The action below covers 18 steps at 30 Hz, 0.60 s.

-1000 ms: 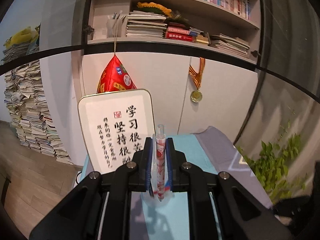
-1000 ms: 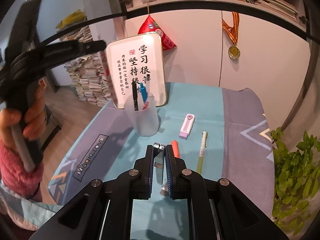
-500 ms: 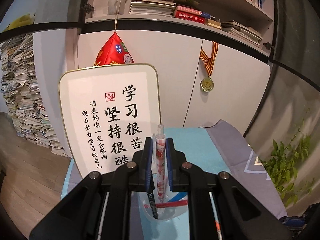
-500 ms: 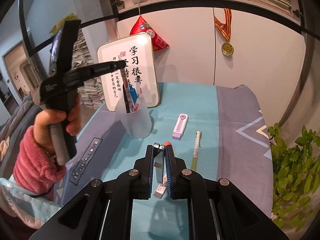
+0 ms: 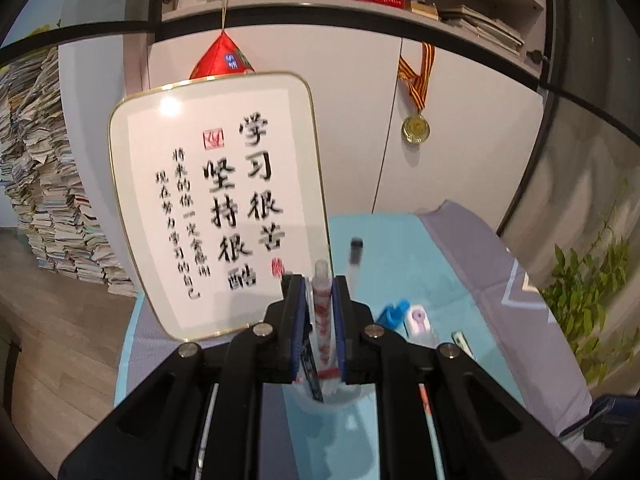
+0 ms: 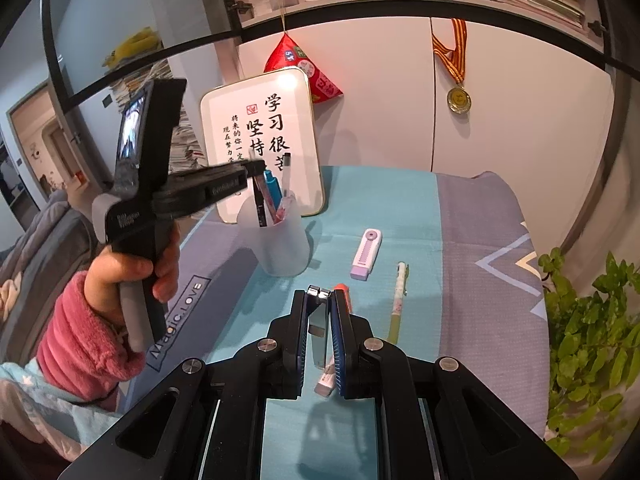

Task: Organize stationery
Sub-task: 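Open the left gripper and withdraw while the right gripper carries the black pen over the cup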

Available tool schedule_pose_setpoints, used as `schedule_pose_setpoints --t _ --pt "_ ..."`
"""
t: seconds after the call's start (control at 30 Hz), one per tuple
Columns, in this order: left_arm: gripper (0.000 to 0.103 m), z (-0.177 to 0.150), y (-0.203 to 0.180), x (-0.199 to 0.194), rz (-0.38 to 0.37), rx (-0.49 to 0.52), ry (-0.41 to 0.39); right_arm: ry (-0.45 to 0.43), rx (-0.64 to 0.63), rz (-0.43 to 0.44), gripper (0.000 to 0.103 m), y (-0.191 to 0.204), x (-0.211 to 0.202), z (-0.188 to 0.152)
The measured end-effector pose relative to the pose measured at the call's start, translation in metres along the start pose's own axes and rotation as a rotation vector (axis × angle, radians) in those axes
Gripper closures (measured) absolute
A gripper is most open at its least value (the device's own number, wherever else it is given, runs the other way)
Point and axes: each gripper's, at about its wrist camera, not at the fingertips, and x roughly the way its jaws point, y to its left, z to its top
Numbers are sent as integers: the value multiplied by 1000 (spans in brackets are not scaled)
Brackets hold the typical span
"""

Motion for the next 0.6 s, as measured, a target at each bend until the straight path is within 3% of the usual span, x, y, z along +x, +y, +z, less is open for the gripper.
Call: schedule_pose_setpoints --t 0.1,0.23,0.37,0.43,0.6 --pt "88 -7 0 -7 -3 10 7 -3 -1 0 91 0 0 1" --pt "64 -14 2 -28 24 22 -34 -8 -9 2 91 3 0 5" --pt "53 -27 11 -57 34 16 -75 -21 -26 10 91 12 0 14" --pt "48 -34 16 -65 36 -1 -82 -35 -36 14 91 17 -1 22" --pt "48 -57 28 -81 31 -27 -68 -96 -49 30 91 30 -11 46"
